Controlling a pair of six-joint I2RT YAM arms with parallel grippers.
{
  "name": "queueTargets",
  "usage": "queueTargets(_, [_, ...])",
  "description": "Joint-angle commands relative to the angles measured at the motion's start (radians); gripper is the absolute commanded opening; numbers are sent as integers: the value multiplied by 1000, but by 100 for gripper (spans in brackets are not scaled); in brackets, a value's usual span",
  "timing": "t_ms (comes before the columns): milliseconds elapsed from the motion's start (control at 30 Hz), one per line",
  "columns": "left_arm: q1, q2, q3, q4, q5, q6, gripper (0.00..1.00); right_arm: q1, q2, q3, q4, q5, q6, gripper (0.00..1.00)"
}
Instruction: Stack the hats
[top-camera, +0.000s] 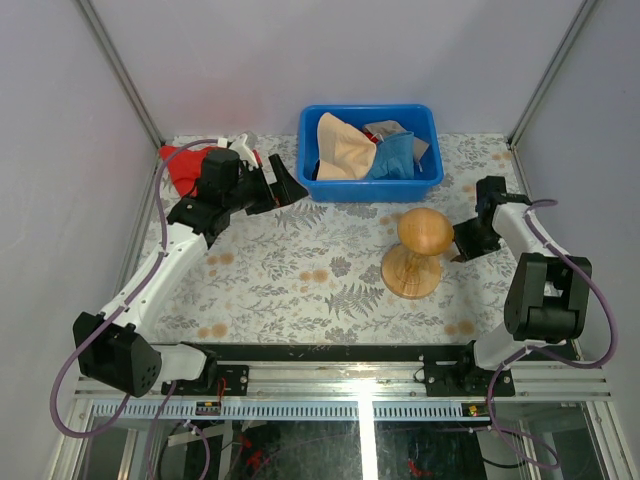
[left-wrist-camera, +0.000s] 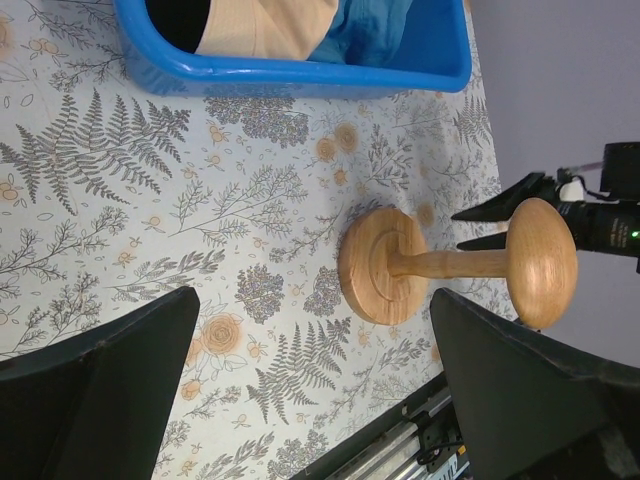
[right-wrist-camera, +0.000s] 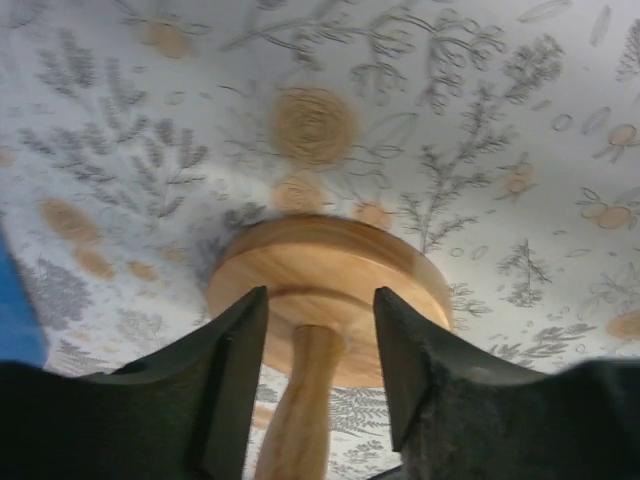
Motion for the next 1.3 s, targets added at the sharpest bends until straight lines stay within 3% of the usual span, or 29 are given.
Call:
queueTargets(0, [7,-3,33,-1,-8,22,100,-6,-63,-69,-4,25,-24,40])
queueTargets(100, [10,-4,35,-3,-3,25,100,-15,-71,-105,16,20,-19,23])
queueTargets(167, [12,-7,35,-7,-4,29,100,-16,-61,-128,32,9,-20,21])
queueTargets(700, [59,3,55,-28,29,39,100,0,-9,-272,156,-7,0,19])
queueTargets(1267, [77,204,251,-35,72,21,100,224,114,-176,195,-82,106,18])
